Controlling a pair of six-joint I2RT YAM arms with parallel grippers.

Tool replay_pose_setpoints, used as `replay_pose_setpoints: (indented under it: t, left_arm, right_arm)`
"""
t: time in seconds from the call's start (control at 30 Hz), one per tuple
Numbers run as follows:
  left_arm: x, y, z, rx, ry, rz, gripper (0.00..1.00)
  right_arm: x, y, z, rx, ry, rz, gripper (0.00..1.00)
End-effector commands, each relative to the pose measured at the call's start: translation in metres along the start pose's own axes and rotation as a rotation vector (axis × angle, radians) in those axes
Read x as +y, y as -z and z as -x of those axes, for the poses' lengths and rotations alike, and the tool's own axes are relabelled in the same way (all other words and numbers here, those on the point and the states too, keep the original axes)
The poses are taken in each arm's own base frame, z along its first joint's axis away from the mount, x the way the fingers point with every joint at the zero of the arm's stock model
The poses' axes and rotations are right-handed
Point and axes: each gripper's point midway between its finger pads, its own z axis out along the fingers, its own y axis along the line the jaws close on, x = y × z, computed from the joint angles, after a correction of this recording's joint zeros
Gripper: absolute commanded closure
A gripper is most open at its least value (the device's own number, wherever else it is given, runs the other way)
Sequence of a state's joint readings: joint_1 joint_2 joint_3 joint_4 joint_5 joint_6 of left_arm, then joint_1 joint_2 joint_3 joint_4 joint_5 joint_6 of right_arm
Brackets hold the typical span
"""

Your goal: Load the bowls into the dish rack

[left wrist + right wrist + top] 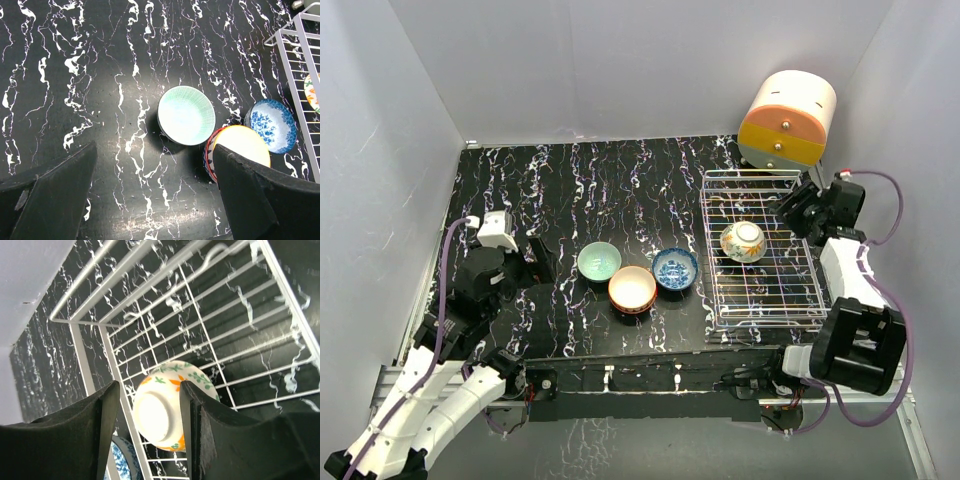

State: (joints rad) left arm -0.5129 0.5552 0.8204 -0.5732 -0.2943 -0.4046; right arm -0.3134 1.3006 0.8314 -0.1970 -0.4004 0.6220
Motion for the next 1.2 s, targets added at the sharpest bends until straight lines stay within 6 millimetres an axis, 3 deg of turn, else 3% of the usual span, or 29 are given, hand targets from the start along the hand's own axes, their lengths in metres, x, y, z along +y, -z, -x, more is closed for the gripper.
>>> replay_pose_setpoints:
  t: [0.0, 0.1, 0.2, 0.3, 0.47, 0.67, 0.97, 1.17]
  left_arm:
    - [-0.004, -0.004, -0.003, 0.003, -0.003, -0.019, 0.03]
    - [-0.005, -0.005, -0.003, 0.006, -0.004, -0.02, 0.03]
    - [-0.004, -0.005, -0.002, 0.011, -0.004, -0.015, 0.03]
    - [-0.005, -0.003, -0.001, 0.006, -0.001, -0.02, 0.03]
    - [-0.004, -0.002, -0.004, 0.003, 0.011, -0.021, 0.03]
    - [-0.002, -0.006, -0.011, 0.018, 0.004, -0.017, 0.03]
    - [0.001, -0.004, -0.012, 0.013, 0.005, -0.005, 0.03]
    - [0.003, -0.006, -0.016, 0.023, 0.0, 0.004, 0.03]
  right_arm:
    - [0.042, 0.022, 0.03, -0.095, 0.226, -0.013, 0.46]
    - [0.075, 0.019, 0.013, -0.068, 0.315, -0.012, 0.46]
    - [0.104, 0.018, -0.017, -0.014, 0.392, -0.003, 0.46]
    - [0.117, 0.025, -0.04, 0.023, 0.434, 0.012, 0.46]
    - [0.092, 0.041, -0.047, 0.023, 0.484, -0.081, 0.46]
    - [0.059, 0.045, -0.061, 0.082, 0.538, -0.181, 0.45]
    - [0.044, 0.052, -0.086, 0.152, 0.547, -0.196, 0.45]
    - [0.047, 0.037, -0.106, 0.209, 0.52, -0.125, 0.45]
